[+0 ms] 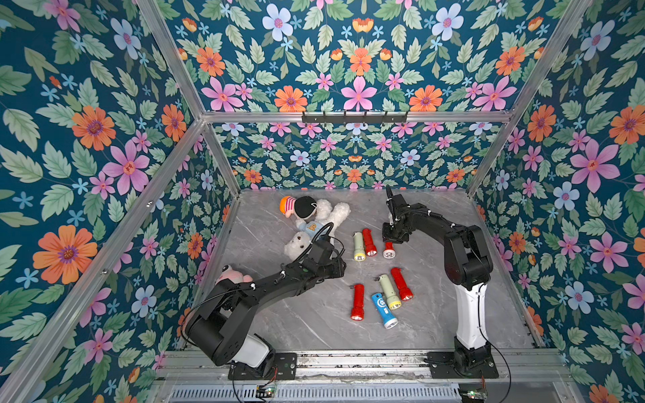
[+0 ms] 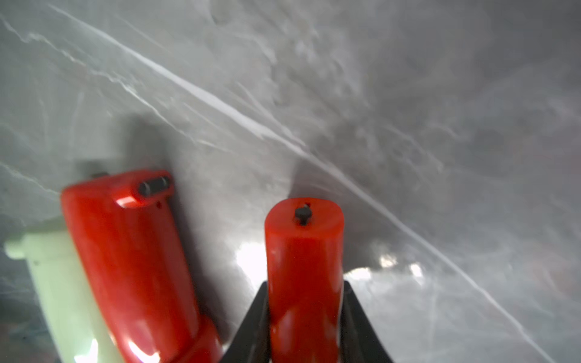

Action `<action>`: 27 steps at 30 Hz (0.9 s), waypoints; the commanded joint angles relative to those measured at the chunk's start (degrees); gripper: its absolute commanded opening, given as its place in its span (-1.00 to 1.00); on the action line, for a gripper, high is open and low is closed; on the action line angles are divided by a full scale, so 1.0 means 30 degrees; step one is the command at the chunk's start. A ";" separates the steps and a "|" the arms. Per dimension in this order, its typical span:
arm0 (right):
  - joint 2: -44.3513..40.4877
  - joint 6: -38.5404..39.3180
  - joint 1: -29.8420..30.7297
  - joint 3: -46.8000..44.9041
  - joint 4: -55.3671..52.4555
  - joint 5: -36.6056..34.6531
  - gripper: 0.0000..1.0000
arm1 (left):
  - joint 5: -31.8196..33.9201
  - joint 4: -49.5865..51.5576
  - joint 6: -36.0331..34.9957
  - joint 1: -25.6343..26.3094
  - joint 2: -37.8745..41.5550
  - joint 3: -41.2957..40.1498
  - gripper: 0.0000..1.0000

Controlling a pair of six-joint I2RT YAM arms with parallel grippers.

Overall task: Close the plug at the bottom of the flashlight
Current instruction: Adjust the flashlight at the center of the board.

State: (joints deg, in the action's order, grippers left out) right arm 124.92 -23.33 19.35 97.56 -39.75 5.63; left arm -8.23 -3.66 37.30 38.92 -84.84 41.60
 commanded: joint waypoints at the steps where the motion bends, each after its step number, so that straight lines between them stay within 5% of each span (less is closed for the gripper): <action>1: 0.0747 0.0874 0.0297 0.1245 -0.1046 0.0037 -0.71 | 0.0024 -0.0220 -0.0350 -0.0023 -0.0115 0.0140 -0.02; 9: 0.1342 0.1847 0.0836 0.2871 -0.1564 -0.0386 -0.43 | -0.0242 -0.0392 -0.0159 -0.0023 -0.0092 0.0150 0.00; 20: -0.2257 0.2101 0.0822 0.1187 -0.0637 -0.0090 -0.17 | 0.0668 0.0736 -0.0549 0.0006 0.1668 0.0161 0.05; 23: -0.1650 0.2331 0.0846 0.1554 -0.1396 0.0055 -0.42 | 0.0784 0.1015 -0.0561 0.0006 0.1906 0.0225 0.04; 27: -0.1037 0.1993 0.0844 0.0919 -0.0833 0.0395 -0.44 | 0.0780 0.0811 -0.0126 0.0006 0.2338 -0.0118 0.04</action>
State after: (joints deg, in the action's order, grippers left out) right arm 121.12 -17.43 21.74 100.88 -42.13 5.74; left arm -6.90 -1.76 36.03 38.89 -78.48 41.60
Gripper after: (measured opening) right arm 0.284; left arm 0.520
